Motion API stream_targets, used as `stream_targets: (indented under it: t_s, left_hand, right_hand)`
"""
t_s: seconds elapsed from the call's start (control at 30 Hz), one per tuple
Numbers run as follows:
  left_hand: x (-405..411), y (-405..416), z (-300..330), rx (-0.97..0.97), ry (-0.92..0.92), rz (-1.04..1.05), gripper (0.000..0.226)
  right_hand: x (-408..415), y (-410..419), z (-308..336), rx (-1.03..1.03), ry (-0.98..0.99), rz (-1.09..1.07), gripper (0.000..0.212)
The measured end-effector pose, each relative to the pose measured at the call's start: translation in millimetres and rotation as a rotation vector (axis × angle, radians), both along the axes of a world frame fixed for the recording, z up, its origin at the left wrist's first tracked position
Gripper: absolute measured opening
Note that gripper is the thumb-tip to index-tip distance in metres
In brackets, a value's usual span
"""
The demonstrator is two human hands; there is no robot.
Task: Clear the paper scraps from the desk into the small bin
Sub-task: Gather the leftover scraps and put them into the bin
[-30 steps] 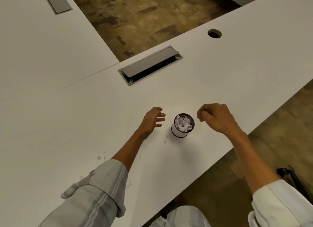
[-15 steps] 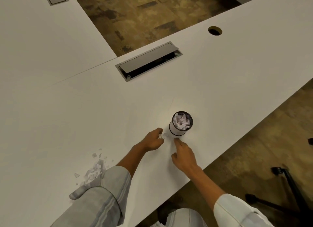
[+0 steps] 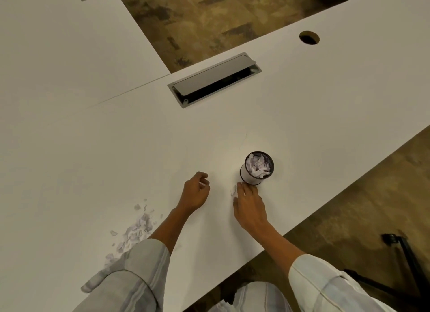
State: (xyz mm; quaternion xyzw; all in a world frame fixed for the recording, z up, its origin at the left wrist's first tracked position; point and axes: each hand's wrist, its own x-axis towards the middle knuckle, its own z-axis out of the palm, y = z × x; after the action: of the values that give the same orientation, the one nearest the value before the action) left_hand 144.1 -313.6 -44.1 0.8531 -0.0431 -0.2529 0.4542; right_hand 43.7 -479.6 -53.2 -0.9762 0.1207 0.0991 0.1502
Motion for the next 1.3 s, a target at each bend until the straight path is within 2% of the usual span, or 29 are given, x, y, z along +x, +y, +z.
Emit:
stream_targets:
  t_s: [0.1,0.3,0.37,0.47,0.53,0.63,0.83,0.97,1.1,1.17,1.3]
  left_hand:
    - [-1,27,-1,0.029,-0.014,0.045,0.018]
    - [-7,68,2,0.101,-0.079,0.108,0.014]
    - [-9,78,4,0.119,-0.128,0.122,0.014]
    - [-11,94,7,0.135,-0.176,0.129,0.018]
    - [-14,103,9,0.155,-0.188,0.142,0.021]
    - [-20,115,12,0.25,-0.181,0.099,0.032]
    - [-36,150,20,0.518,-0.187,-0.142,0.078]
    - [-47,179,15,0.626,-0.146,-0.234,0.093]
    - [-50,194,13,0.712,-0.088,-0.261,0.101]
    - [-50,196,15,0.717,-0.058,-0.254,0.102]
    - [-50,197,17,0.71,-0.029,-0.244,0.104]
  right_hand:
    - [6,7,-1,-0.03,0.03,0.046,0.041]
    - [16,21,1,-0.104,-0.013,0.149,0.016]
    - [15,20,-1,-0.11,-0.063,0.102,0.018]
    - [11,19,-2,-0.088,-0.028,0.033,0.029]
    - [10,21,-2,-0.096,-0.016,0.059,0.033]
    - [12,30,-2,-0.084,-0.021,0.135,0.042]
    - [15,55,-20,0.033,-0.03,0.245,0.042]
    - [22,66,-16,0.217,-0.042,0.112,0.027]
    - [33,60,16,0.431,-0.21,-0.035,0.016]
    - [43,48,38,0.469,-0.333,-0.066,0.013]
    - [64,1,77,0.439,-0.54,-0.277,0.008]
